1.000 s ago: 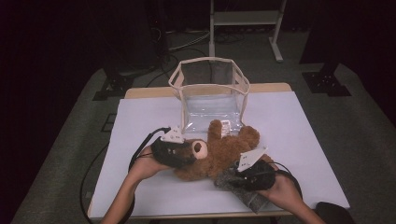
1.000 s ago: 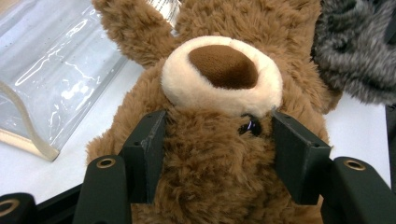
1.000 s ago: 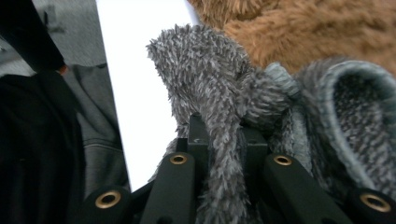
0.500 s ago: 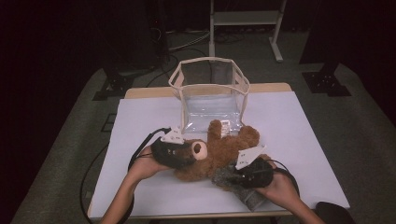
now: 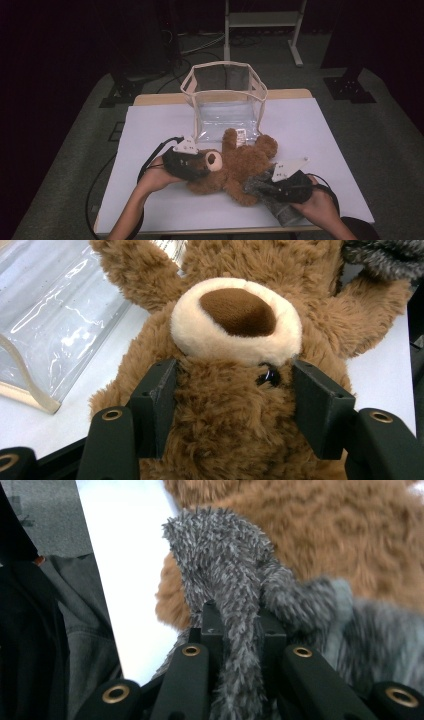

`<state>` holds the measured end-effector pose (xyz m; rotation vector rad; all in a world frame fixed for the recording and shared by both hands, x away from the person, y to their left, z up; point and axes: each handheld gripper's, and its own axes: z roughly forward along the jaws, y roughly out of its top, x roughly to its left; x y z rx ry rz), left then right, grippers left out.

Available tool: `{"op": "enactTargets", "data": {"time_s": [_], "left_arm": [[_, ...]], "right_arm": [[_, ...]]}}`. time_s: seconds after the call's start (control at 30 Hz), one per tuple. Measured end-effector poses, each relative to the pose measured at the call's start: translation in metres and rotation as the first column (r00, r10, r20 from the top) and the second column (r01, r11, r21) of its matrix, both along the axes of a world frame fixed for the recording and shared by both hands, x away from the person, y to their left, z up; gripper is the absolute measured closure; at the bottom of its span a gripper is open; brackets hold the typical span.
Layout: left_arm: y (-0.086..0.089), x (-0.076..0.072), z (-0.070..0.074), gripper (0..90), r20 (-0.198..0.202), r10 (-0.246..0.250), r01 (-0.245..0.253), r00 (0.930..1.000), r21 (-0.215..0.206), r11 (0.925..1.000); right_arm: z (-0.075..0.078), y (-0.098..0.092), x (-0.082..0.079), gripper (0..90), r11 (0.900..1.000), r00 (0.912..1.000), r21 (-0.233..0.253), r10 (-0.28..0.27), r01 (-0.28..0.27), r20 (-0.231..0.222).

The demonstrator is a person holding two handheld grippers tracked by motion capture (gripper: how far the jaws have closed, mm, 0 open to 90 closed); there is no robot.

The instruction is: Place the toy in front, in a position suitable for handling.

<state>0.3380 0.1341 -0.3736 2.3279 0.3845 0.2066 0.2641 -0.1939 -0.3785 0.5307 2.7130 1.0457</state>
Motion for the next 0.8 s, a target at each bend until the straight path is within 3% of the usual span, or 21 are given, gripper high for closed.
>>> {"op": "enactTargets", "data": {"time_s": [0.13,0.27,0.43,0.6,0.7,0.8], "left_arm": [[0.002,0.0,-0.001,38.7,0.002,-0.005,0.005,1.0,-0.005,1.0],[0.002,-0.001,-0.001,38.8,0.001,-0.009,0.009,1.0,-0.01,0.9999],[0.001,-0.001,-0.001,38.7,0.003,-0.011,0.011,0.9999,-0.006,0.9999],[0.0,-0.003,-0.001,38.5,0.011,-0.025,0.025,0.9996,0.007,0.9997],[0.001,-0.003,-0.002,38.3,0.013,-0.031,0.031,0.9994,0.001,0.9995],[0.002,-0.005,-0.004,38.2,0.014,-0.033,0.033,0.9994,-0.02,0.9993]], "right_arm": [[-0.002,0.004,0.006,78.7,1.0,0.9999,-0.004,0.013,-0.013,-0.005],[-0.006,-0.012,0.005,78.7,1.0,0.9989,0.005,-0.022,0.022,-0.042],[0.003,-0.024,0.003,78.6,0.996,0.9973,0.079,-0.021,0.027,-0.07],[0.029,0.003,0.016,78.6,0.992,0.9984,0.117,0.043,-0.039,-0.037],[0.036,0.027,0.031,78.6,0.992,0.9958,0.098,0.088,-0.085,-0.025],[0.036,0.054,0.049,78.6,0.989,0.992,0.097,0.118,-0.113,-0.046]]}}
